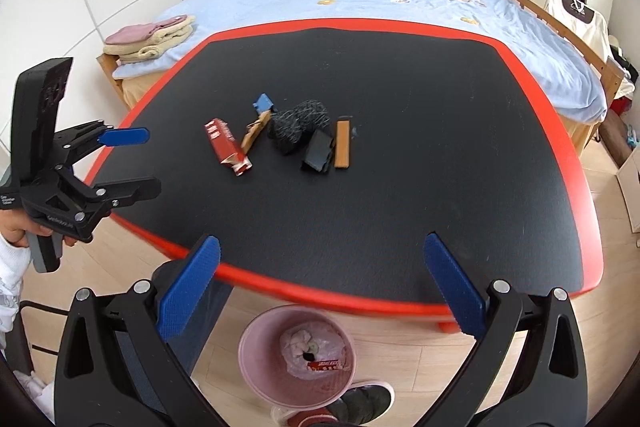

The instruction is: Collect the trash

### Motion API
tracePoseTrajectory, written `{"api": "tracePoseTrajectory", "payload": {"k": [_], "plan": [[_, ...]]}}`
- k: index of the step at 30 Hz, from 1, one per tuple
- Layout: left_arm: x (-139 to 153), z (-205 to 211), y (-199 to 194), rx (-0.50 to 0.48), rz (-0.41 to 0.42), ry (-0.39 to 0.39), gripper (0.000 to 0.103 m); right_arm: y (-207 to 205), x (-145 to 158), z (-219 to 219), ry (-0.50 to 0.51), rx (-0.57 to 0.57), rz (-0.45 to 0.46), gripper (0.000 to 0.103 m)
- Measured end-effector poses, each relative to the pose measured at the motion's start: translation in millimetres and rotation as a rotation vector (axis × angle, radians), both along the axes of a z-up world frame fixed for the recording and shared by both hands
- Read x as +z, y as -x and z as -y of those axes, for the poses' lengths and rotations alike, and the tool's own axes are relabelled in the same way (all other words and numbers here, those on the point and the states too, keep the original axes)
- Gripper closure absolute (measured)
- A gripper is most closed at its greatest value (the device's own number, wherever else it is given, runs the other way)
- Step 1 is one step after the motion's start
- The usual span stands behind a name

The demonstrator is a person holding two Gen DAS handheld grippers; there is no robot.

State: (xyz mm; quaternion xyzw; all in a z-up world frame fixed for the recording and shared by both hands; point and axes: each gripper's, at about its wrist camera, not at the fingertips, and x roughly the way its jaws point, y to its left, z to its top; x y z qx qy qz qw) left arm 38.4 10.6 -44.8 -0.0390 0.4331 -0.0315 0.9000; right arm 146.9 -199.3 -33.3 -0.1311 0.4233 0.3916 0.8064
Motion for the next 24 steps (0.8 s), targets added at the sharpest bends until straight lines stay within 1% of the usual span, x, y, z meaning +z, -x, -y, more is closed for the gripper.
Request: {"api": "tracePoseTrajectory", "payload": {"k": [6, 10, 16, 24], "plan": [[-10.4, -11.0, -22.0, 0.008, -0.016, -0.016, 0.007, -31.6, -8.3, -21.3, 0.043, -0.003, 0.023, 0.003], [-16.7, -15.9, -34.5, 0.012, -0.024, -0.021, 0.007, -49.1, -16.6, -31.1, 0.060, -0.005, 0.019, 0.003], [-26.2, -18.3, -48.7, 0.005, -0.040, -0.041, 0.007, -64.9, -25.5, -41.1, 0.068, -0.008, 0.019, 0.003], [-34.9, -20.6, -55.8, 0.003, -0.046, -0.037, 0.007, -80.0, -36.1, -52.0, 0.086, -0.009, 0.034, 0.003]]}}
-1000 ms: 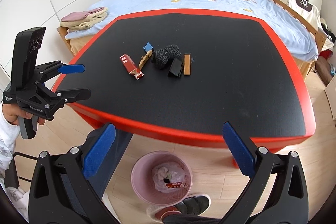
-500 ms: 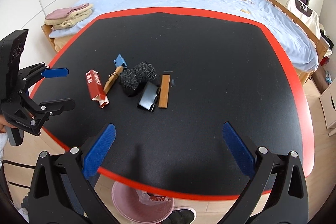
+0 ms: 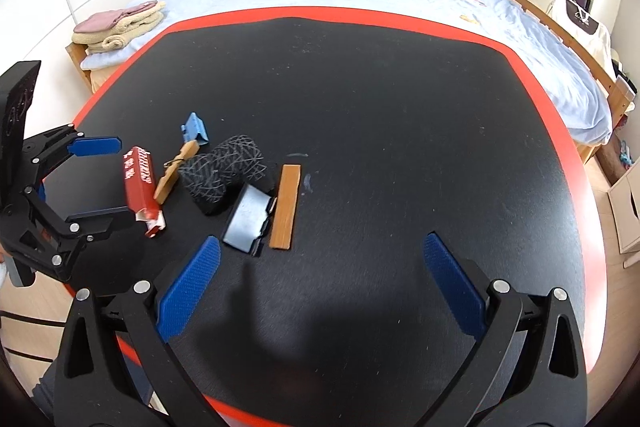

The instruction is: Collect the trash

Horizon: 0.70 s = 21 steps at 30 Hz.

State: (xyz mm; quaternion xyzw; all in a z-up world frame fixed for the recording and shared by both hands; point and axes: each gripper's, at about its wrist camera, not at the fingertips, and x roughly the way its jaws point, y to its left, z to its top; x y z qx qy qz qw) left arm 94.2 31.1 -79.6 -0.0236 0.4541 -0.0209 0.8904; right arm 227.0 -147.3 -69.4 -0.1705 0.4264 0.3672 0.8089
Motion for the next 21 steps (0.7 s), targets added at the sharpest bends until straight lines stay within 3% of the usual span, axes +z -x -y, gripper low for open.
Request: {"api": "tracePoseTrajectory", "payload": {"k": [18, 21], "plan": [[-7.9, 0.9, -2.3, -0.004, 0.009, -0.014, 0.007, -14.4, -17.0, -10.4, 0.041, -0.004, 0.029, 0.012], [-7.6, 0.1, -2.7, -0.002, 0.014, -0.011, 0.007, -15.8, -16.8, -9.8, 0.042, -0.008, 0.028, 0.020]]}}
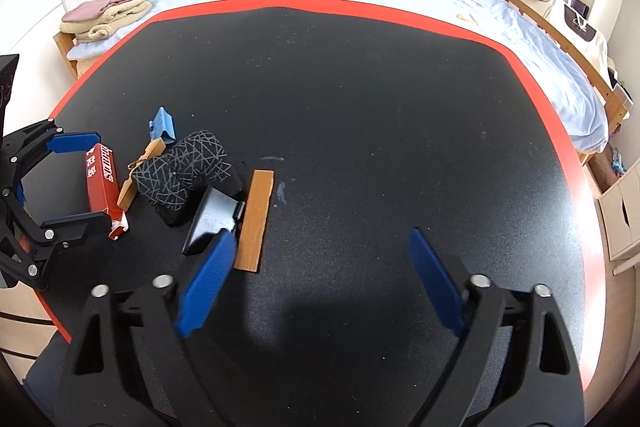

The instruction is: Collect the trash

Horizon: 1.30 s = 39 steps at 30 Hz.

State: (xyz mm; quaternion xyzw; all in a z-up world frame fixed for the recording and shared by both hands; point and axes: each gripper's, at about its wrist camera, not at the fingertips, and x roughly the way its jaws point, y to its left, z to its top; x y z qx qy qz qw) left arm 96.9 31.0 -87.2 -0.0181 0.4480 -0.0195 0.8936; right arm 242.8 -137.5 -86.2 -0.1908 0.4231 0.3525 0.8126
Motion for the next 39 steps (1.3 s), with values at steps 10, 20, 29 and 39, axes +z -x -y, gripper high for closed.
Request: {"api": "tracePoseTrajectory", "payload": {"k": [10, 20, 29, 39], "plan": [[0.0, 2.6, -3.0, 0.000, 0.009, -0.015, 0.007, 2.2, -3.1, -6.2, -0.002, 0.018, -0.004, 0.021], [0.2, 0.9, -3.8, 0.008, 0.013, -0.008, 0.007, -1.7, -1.9, -14.6, -0.016, 0.032, -0.012, 0.045], [1.8, -0.3, -3.9, 0.009, 0.021, -0.008, 0.013, 12.4, 0.2, -27.5, -0.024, 0.105, -0.008, 0.086], [3.8, -1.8, -2.7, 0.010, 0.024, -0.016, 0.026, 16.1, 1.4, -25.6, -0.025, 0.108, -0.014, 0.092]]}}
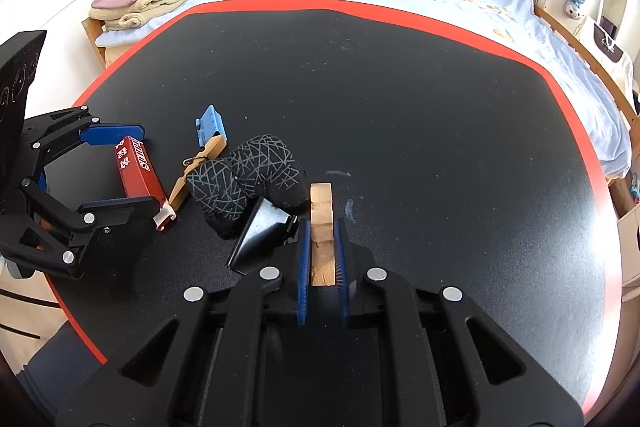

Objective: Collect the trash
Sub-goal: 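Grasp the wooden stick with the right tool, then carry the red box and wooden stick over the wastebasket and open both tools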

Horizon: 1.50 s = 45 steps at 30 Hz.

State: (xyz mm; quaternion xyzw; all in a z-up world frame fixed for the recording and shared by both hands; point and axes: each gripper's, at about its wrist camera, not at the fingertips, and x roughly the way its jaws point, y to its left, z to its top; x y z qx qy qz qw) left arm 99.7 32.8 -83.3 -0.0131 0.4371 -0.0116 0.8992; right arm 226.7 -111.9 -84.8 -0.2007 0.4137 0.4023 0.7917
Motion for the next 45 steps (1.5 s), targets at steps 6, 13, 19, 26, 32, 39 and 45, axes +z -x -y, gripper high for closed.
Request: {"api": "tracePoseTrajectory", "payload": {"k": [6, 13, 19, 26, 32, 39, 45], "plan": [[5.9, 1.6, 6.4, 0.008, 0.008, 0.016, 0.026, 4.6, 6.5, 10.6, -0.016, -0.023, -0.004, 0.092], [27.8, 17.4, 26.2, -0.015, 0.046, 0.029, 0.026, 25.3, 27.3, 33.6, -0.057, -0.044, 0.004, 0.092], [45.0, 42.1, 51.2, -0.055, 0.072, 0.045, 0.026, 54.0, 51.2, 61.6, -0.099, -0.053, 0.017, 0.092], [52.8, 70.2, 83.9, -0.109, 0.084, 0.056, 0.026, 101.6, 68.1, 96.8, -0.133, -0.059, 0.024, 0.092], [48.3, 90.5, 107.0, -0.145, 0.069, 0.075, 0.026, 141.0, 67.5, 122.6, -0.149, -0.058, 0.002, 0.092], [37.2, 110.6, 129.8, -0.179, 0.042, 0.092, 0.026, 178.4, 46.6, 140.7, -0.135, -0.051, -0.061, 0.092], [27.3, 121.1, 142.2, -0.203, 0.012, 0.105, 0.026, 193.4, 30.9, 151.0, -0.128, -0.045, -0.115, 0.092]]}}
